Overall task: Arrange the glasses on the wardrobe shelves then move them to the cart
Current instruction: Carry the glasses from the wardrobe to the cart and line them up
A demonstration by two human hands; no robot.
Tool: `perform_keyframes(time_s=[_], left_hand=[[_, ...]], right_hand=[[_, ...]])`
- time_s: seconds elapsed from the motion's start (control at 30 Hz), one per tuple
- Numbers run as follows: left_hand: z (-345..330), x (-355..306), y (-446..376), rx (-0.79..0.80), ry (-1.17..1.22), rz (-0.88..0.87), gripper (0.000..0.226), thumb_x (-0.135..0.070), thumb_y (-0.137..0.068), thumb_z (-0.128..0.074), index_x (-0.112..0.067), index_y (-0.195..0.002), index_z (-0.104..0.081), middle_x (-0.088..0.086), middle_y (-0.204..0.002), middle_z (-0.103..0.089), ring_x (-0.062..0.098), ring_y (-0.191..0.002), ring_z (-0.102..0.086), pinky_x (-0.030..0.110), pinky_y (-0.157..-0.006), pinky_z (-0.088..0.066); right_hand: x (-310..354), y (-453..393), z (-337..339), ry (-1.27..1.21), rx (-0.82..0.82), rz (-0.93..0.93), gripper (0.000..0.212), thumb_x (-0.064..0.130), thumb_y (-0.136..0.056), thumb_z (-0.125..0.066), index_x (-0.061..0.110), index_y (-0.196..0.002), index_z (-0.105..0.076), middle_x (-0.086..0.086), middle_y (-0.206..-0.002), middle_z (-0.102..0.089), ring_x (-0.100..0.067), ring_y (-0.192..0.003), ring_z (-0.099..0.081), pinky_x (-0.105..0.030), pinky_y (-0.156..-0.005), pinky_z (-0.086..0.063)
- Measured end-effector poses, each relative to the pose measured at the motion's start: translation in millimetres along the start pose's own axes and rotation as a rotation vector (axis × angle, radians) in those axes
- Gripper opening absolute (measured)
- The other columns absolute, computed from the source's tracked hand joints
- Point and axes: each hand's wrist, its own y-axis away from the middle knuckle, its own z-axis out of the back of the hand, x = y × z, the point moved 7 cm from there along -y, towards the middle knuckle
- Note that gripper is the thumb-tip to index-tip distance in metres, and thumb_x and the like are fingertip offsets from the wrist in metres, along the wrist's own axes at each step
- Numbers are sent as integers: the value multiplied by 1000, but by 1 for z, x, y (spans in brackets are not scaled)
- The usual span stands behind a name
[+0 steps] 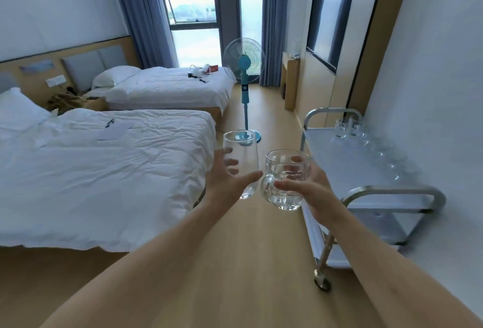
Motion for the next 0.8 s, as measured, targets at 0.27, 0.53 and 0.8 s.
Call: perform_keyframes(time_s=[0.27,0.53,0.8], left_hand=[[-51,33,-102,161,87,-6,84,-41,-59,-97,-37,-126,-47,-3,-112,-62,13,-100,-66,31,-78,-56],[-73,52,-210,318,164,8,85,-45,-54,-94,-38,-126,-48,-6,-111,-61,11,-98,-65,23,-66,-51],[-100,78,-276,444,175,23,83,-46,-52,-94,-43,-118,-45,-4,-111,-60,11,-96,-65,14,-55,-51]], right_hand=[[-19,-63,30,16,-234,-21,80,16,-42,-98,24,-113,-63,0,-96,-76,-16,-92,-75,-23,-71,-58],[-32,-136,28,38,-426,-51,87,17,-45,-97,21,-122,-56,-7,-109,-72,-20,-99,-73,-29,-82,-59],[-56,-185,24,54,-521,-115,93,16,-47,-100,21,-127,-52,-11,-118,-68,-25,-107,-69,-39,-93,-57]])
